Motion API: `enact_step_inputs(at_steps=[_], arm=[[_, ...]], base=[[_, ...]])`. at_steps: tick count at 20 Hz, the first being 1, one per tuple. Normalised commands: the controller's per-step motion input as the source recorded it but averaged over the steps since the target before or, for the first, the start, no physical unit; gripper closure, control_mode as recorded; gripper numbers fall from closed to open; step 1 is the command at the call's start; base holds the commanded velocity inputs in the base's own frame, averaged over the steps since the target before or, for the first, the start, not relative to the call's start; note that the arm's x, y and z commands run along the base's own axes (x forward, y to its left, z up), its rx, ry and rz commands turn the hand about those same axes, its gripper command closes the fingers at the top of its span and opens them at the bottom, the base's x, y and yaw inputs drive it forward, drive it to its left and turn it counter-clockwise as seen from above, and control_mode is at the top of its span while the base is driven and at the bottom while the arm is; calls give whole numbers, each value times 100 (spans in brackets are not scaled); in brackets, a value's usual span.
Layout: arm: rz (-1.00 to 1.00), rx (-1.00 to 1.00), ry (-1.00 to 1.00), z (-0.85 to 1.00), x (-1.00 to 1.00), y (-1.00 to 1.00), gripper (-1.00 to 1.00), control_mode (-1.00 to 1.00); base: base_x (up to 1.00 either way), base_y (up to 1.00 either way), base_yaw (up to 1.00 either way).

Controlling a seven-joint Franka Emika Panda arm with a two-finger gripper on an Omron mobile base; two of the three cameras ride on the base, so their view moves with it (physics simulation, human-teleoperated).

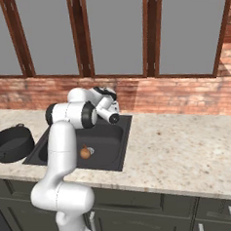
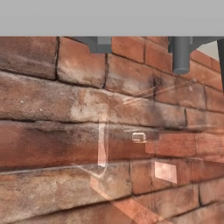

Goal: Dump the onion from the pot into the sink. Then turn on the water and wash the onion. Then turn off the water and put the onion back in the pot.

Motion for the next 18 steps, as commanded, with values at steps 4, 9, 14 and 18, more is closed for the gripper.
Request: enact_step_inputs(at_steps=[4, 9, 14, 18], arm=[[-4, 0, 0, 0, 3, -99, 100, -100], [-3, 0, 1, 0, 2, -100, 100, -100], [-1, 1, 1, 0, 4, -100, 100, -100], [-1, 1, 2, -1, 4, -100, 100, -100]], base=[[0, 0, 0], [0, 0, 0], [0, 0, 0], [0, 0, 0]])
